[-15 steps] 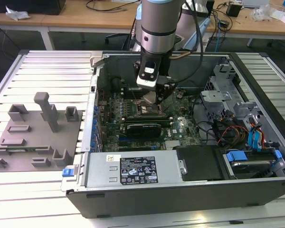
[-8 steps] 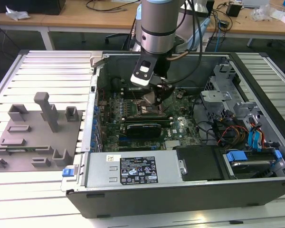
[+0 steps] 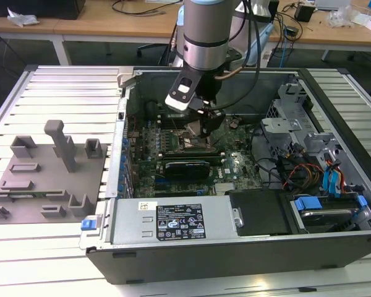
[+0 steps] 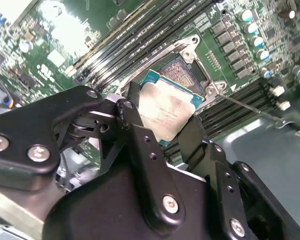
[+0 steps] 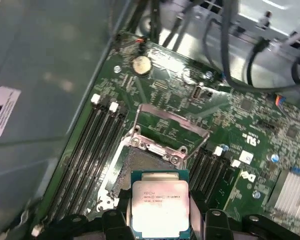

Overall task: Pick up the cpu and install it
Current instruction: 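Place the cpu into insertion slot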

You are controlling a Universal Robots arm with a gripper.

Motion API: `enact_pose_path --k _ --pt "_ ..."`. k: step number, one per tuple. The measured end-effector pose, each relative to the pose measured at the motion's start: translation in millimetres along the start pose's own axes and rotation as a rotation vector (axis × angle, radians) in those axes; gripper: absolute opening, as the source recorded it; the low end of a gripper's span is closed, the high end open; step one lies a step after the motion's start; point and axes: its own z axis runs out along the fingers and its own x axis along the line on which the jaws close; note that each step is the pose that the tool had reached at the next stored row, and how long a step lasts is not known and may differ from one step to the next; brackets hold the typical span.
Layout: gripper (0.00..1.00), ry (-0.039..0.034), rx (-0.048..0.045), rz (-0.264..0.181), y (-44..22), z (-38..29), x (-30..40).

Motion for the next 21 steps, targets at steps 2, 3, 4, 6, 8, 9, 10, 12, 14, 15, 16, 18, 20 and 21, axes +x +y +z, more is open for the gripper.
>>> enact_pose_path --k 2,3,4,6,8,9,10,12,14,15,16,18,20,21 --pt "0.55 -0.002 -0.0001 0.043 0.0 0.1 0.0" --pt "0.55 -0.003 -0.0002 0.064 0.0 0.2 0.0" --pt "0.55 -0.0049 -0.0002 0.104 0.0 0.3 0.0" --pt "0.55 -0.0065 -0.0003 0.137 0.0 0.5 0.0" --pt "0.55 -0.0087 -0.0004 0.183 0.0 0.6 0.0" --pt "0.55 -0.0095 -0.0004 0.2 0.0 0.7 0.0" --pt "0.55 -0.0103 -0.0005 0.217 0.0 0.7 0.0" --pt "0.55 -0.0125 -0.0004 0.262 0.0 1.0 0.0" --pt "0.55 -0.0142 -0.0006 0.3 0.0 1.6 0.0" --pt "0.55 -0.0163 -0.0007 0.343 -0.1 2.4 0.0" --pt "0.55 -0.0172 -0.0006 0.358 -0.1 2.4 0.0" --pt "0.55 -0.0171 -0.0007 0.358 -0.1 2.5 0.0" --pt "0.55 -0.0162 -0.001 0.346 -0.1 3.6 0.1" --pt "0.55 -0.0159 -0.0008 0.336 -0.2 4.0 0.0"
